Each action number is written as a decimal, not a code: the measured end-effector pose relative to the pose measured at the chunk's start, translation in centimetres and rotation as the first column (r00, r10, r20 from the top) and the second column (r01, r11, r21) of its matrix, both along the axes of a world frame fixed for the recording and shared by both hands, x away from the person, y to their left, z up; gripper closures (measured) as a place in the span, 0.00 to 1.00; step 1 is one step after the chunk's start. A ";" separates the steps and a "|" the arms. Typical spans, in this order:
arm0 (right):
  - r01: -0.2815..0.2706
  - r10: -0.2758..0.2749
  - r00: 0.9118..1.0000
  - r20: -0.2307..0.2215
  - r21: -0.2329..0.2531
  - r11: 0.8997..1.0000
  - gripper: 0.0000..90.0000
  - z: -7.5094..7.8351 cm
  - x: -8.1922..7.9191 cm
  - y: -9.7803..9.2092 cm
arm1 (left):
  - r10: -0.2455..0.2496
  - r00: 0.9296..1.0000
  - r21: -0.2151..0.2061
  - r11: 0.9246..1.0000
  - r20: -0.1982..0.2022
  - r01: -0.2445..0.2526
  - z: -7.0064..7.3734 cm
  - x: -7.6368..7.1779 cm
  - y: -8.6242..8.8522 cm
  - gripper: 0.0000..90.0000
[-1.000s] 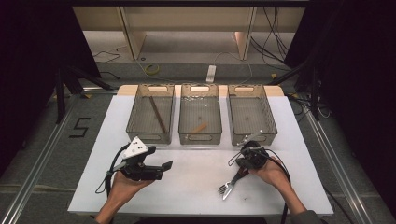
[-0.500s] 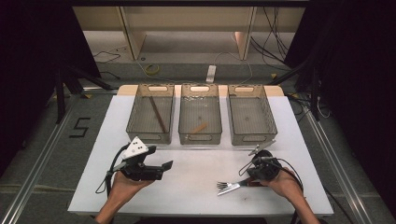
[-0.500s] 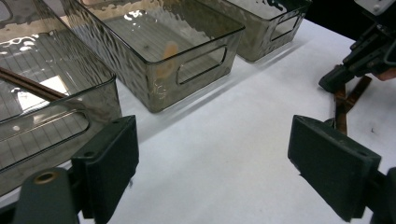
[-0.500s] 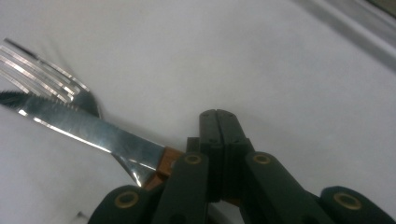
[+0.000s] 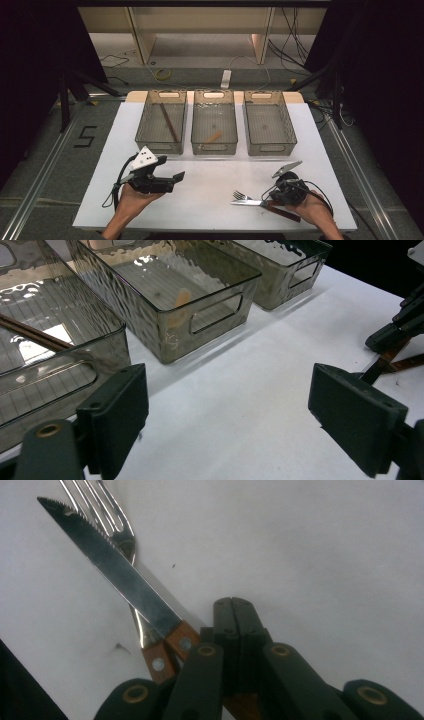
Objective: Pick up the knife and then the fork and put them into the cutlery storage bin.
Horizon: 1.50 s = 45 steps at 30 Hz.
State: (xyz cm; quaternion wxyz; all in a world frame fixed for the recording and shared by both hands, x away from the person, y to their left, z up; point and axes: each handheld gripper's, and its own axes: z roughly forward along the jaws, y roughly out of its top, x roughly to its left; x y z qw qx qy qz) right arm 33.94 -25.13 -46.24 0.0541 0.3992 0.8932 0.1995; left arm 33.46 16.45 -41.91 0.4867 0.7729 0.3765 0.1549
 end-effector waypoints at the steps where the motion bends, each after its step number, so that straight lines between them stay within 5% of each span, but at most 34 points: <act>1: -0.001 0.001 1.000 0.002 -0.004 1.000 0.99 0.0 -0.1 0.0 | -0.001 1.000 -0.002 1.000 0.002 0.001 0.0 0.0 0.0 0.18; 2: -0.001 0.001 1.000 0.002 -0.004 1.000 0.99 0.0 -0.1 0.0 | -0.001 1.000 -0.002 1.000 0.002 0.001 0.0 0.0 0.0 0.18; 9: -0.032 0.031 0.998 0.051 0.010 0.999 0.56 2.1 0.7 -1.2 | -0.006 1.000 -0.003 1.000 0.005 0.006 0.0 0.0 0.0 0.18; 17: -0.107 0.108 0.994 0.035 -0.036 0.994 0.39 2.6 0.4 -1.6 | 0.003 1.000 -0.010 1.000 0.010 -0.003 0.1 0.1 0.3 0.18; 34: -0.200 0.199 0.980 -0.021 -0.153 0.968 0.40 1.5 -0.2 -1.4 | 0.006 1.000 -0.004 1.000 0.008 -0.006 0.0 0.1 0.3 0.18; 45: -0.262 0.258 0.965 -0.047 -0.199 0.944 0.53 1.1 -0.5 -0.9 | 0.005 1.000 -0.003 1.000 0.006 -0.005 0.0 0.1 0.2 0.18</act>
